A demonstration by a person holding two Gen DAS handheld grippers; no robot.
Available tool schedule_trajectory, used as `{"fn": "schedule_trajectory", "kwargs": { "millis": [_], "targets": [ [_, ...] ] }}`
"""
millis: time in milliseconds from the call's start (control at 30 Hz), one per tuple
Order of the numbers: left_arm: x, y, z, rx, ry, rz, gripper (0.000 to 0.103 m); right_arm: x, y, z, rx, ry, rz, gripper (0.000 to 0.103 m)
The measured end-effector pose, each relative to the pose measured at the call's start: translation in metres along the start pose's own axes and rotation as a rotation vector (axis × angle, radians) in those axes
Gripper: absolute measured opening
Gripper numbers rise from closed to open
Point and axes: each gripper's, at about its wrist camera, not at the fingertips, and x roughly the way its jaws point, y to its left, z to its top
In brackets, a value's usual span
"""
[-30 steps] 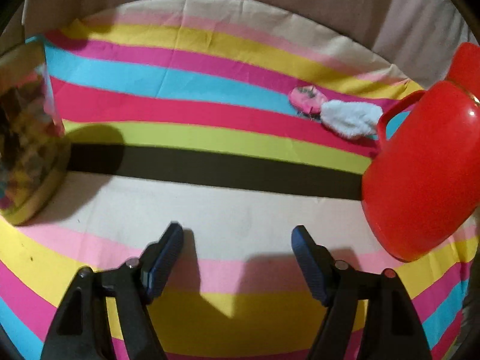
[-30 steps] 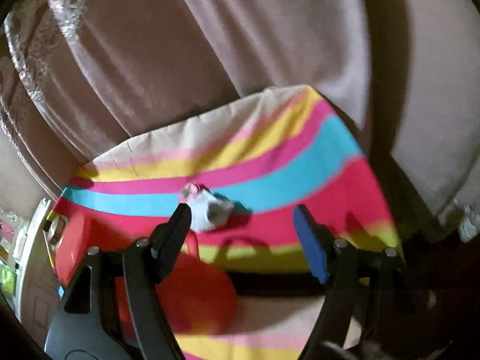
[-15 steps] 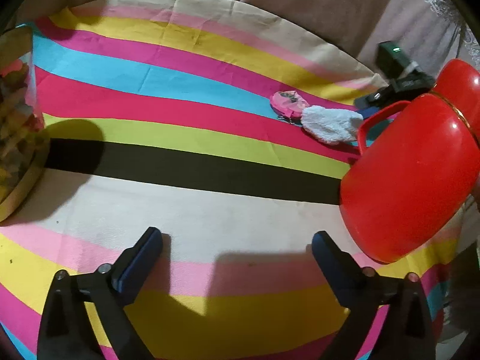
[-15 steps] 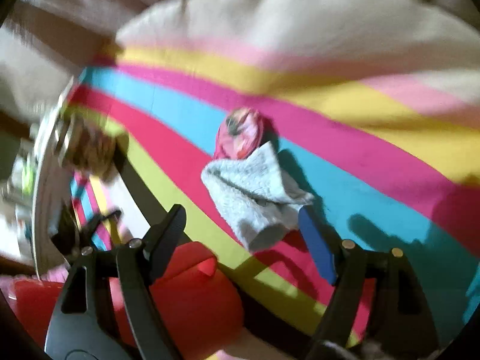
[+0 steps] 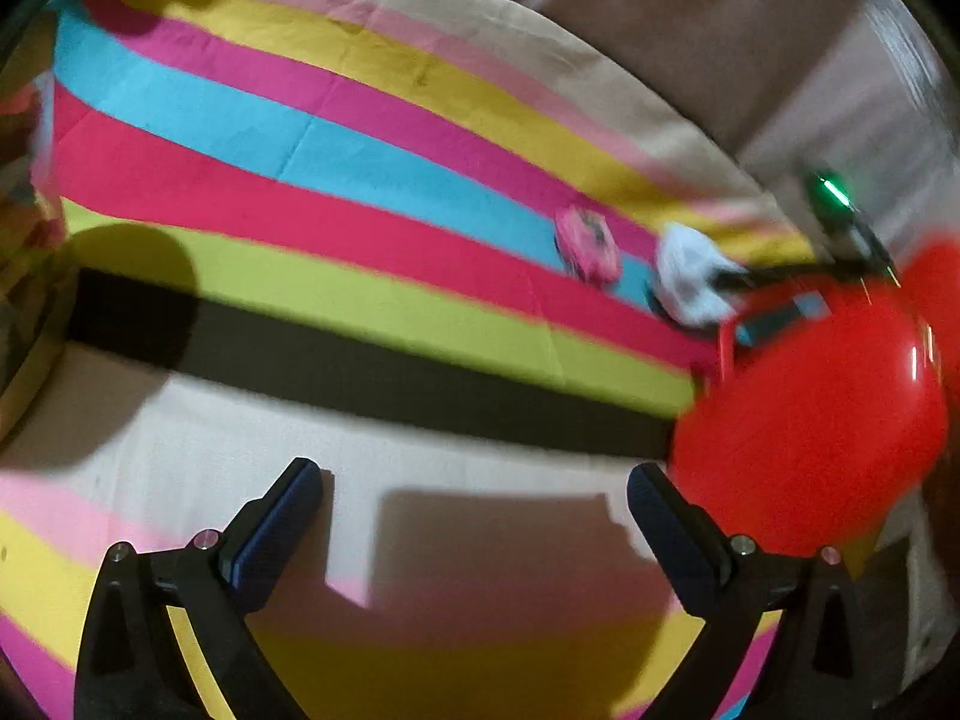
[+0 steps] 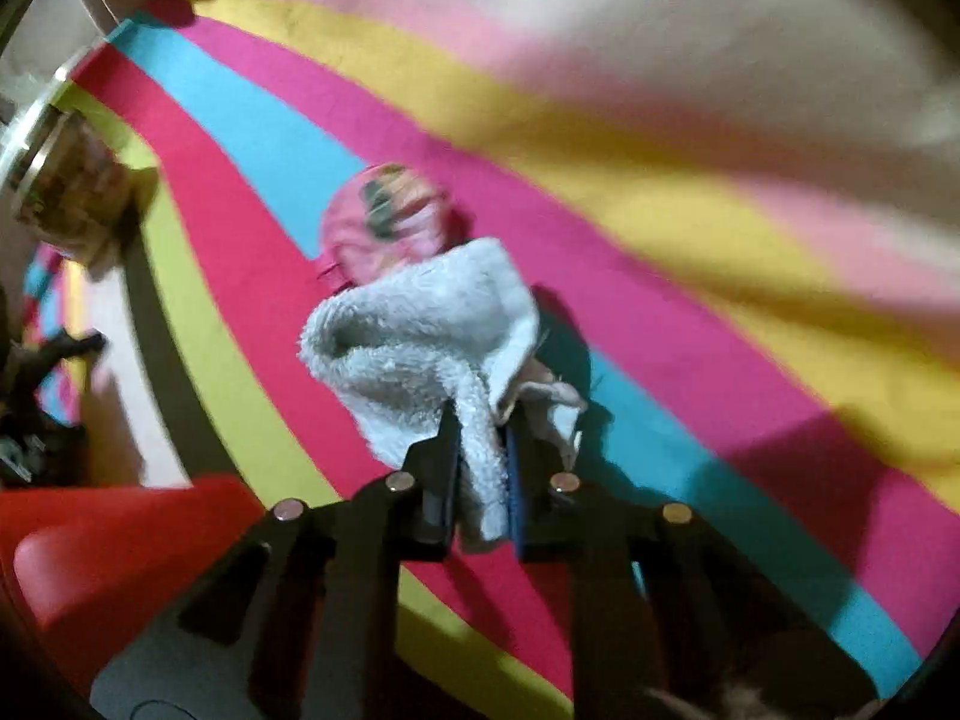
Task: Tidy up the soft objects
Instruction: 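Grasp the white towel sock with the right tool, then grasp the pink floral pouch with the left tool while the right tool holds the sock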
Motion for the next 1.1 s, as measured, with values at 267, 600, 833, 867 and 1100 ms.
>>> {"fn": "schedule_trajectory", "kwargs": {
  "millis": [267,600,833,867,1100],
  "targets": [
    [0.091,-0.047,0.111,0.09,0.067,-0.086,0.103,-0.118,-0.041,-0.064,0.313,-0.253,-0.128,0.015],
    [0.197,-0.139,0.135,0.44,0.251,0.037,0.103,-0.162,-0.017,-0.136,0.472,-0.366,-0.044,0.015],
    [0.201,-0.148,0.112,0.587,0.155,0.113,0.071,-0.157,-0.015,-0.151,0.55,-0.388,-0.003,0.017],
    [0.196,-0.145,0.111,0.569,0.161,0.128,0.071,-0.156,-0.013,-0.152,0.556,-0.388,0.005,0.017],
    [0.102,-0.095,0.076,0.393,0.053,0.153,0.07,-0.16,0.01,-0.179,0.602,-0.396,0.035,0.017]
  ]
}}
